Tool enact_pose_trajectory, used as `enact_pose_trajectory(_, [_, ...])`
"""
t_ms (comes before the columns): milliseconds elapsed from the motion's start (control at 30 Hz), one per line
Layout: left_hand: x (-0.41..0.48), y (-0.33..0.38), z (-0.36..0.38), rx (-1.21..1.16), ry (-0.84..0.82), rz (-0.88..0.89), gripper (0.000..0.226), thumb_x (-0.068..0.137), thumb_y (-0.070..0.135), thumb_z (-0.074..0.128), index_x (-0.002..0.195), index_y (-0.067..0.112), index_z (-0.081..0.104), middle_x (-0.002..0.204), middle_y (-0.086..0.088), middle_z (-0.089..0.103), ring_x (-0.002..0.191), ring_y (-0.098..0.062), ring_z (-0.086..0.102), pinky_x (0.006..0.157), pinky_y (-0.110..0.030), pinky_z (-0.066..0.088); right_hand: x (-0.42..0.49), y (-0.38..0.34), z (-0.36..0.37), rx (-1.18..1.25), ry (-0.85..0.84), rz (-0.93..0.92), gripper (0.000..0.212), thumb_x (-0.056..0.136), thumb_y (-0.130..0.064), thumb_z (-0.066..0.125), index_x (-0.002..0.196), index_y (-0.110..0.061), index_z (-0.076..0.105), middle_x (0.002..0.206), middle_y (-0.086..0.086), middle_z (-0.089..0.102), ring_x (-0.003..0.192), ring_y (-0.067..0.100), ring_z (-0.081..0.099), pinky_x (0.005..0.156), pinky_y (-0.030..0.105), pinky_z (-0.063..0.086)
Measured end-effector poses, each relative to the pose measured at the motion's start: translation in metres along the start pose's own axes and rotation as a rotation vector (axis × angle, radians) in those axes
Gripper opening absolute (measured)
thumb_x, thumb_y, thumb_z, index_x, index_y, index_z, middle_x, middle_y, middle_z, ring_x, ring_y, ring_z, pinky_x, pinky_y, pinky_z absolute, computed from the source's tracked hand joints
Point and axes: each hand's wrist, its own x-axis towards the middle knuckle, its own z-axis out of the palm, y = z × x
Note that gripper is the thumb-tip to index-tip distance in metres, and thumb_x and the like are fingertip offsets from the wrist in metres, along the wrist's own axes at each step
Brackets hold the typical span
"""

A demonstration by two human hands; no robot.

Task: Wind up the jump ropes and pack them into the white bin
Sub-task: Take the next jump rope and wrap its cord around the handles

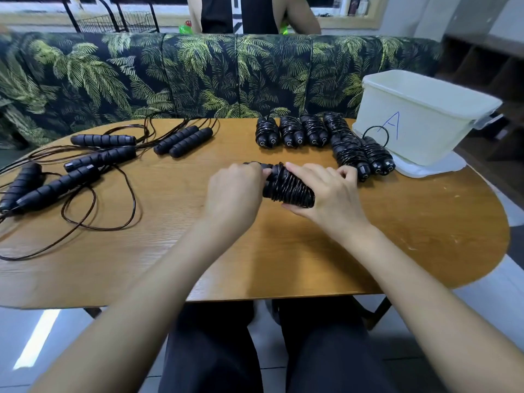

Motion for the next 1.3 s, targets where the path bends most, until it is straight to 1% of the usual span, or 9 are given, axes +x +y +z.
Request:
enact_pose_trajectory(233, [-0.043,0.022,0.029,-1.083,-0.016,-0.246,0.04,0.103,0.024,0.037,0.066,0.018,0.048,0.053,0.001,0.06,0.054,-0.018,0.057,0.066,-0.037,0.05,-0.009,-0.015,0.009,0.417,0.096,0.29,0.071,0.069,-0.057,0.069,0.132,-0.028,0.056,0.116,-0.009,0.066,0.103,0.009,0.06,0.088,0.048,0.044])
enact_pose_trajectory(333, [-0.048,0.022,0.031,-1.351,-0.051,-0.391,0.039,0.103,0.027,0.038,0.066,0.02,0.048,0.072,0.002,0.056,0.074,-0.012,0.055,0.074,-0.038,0.051,-0.013,-0.023,0.009,0.57,0.161,0.36,0.071,0.067,-0.051,0.076,0.131,-0.027,0.058,0.118,-0.008,0.066,0.108,0.008,0.062,0.092,0.047,0.049])
enact_pose_trajectory(433, [-0.045,0.011,0.029,-1.504,-0.078,-0.273,0.041,0.101,0.033,0.041,0.062,0.024,0.05,0.1,0.01,0.056,0.102,-0.011,0.053,0.098,-0.045,0.046,-0.015,-0.031,0.004,0.765,0.157,0.466,0.068,0.068,-0.033,0.086,0.129,-0.024,0.06,0.117,-0.012,0.066,0.108,-0.001,0.06,0.095,0.025,0.049])
enact_pose_trajectory(500, [-0.042,0.005,0.027,-1.54,-0.057,-0.175,0.04,0.098,0.035,0.044,0.061,0.022,0.051,0.102,0.009,0.054,0.105,-0.015,0.05,0.105,-0.047,0.037,-0.016,-0.034,0.001,0.903,0.106,0.519,0.062,0.071,-0.026,0.085,0.127,-0.023,0.06,0.115,-0.014,0.066,0.105,-0.003,0.06,0.09,0.015,0.047])
enact_pose_trajectory(633, [-0.034,-0.003,0.024,-1.393,-0.096,-0.201,0.04,0.093,0.036,0.047,0.056,0.019,0.05,0.107,-0.012,0.056,0.107,-0.028,0.055,0.105,-0.052,0.036,-0.016,-0.029,-0.006,0.853,-0.106,0.52,0.054,0.075,-0.036,0.081,0.121,-0.03,0.055,0.102,-0.014,0.065,0.091,0.0,0.061,0.079,0.021,0.046])
enact_pose_trajectory(833, [-0.029,-0.007,0.016,-1.256,-0.231,-0.164,0.043,0.091,0.039,0.045,0.051,0.024,0.05,0.081,0.002,0.054,0.09,-0.029,0.061,0.096,-0.039,0.046,-0.013,-0.032,-0.02,0.624,-0.393,0.281,0.083,0.089,-0.037,0.063,0.146,-0.056,0.007,0.118,-0.012,0.049,0.091,0.006,0.056,0.079,0.029,0.047])
enact_pose_trajectory(967, [-0.029,-0.011,0.006,-1.242,-0.273,-0.123,0.04,0.099,0.025,0.05,0.062,0.015,0.058,0.063,0.014,0.056,0.067,-0.001,0.055,0.072,-0.012,0.041,-0.022,-0.037,-0.012,0.753,-0.253,0.325,0.067,0.089,-0.029,0.064,0.144,-0.049,0.031,0.121,-0.011,0.056,0.097,0.008,0.057,0.083,0.031,0.049])
enact_pose_trajectory(1167, [-0.026,-0.023,-0.005,-1.413,0.08,-0.266,0.019,0.081,-0.008,0.066,0.076,0.01,0.071,0.067,0.004,0.07,0.067,-0.014,0.065,0.06,-0.022,0.054,-0.033,-0.039,-0.007,0.662,-0.135,0.378,0.065,0.087,-0.029,0.068,0.143,-0.041,0.039,0.121,-0.016,0.057,0.103,0.007,0.058,0.088,0.033,0.05])
enact_pose_trajectory(1300, [-0.026,-0.036,-0.012,-1.383,-0.069,-0.06,0.013,0.067,0.003,0.078,0.077,0.005,0.069,0.077,-0.002,0.072,0.074,-0.013,0.065,0.07,-0.023,0.055,-0.039,-0.041,-0.007,0.651,-0.109,0.397,0.064,0.086,-0.029,0.069,0.143,-0.038,0.041,0.12,-0.018,0.057,0.105,0.007,0.058,0.089,0.034,0.05])
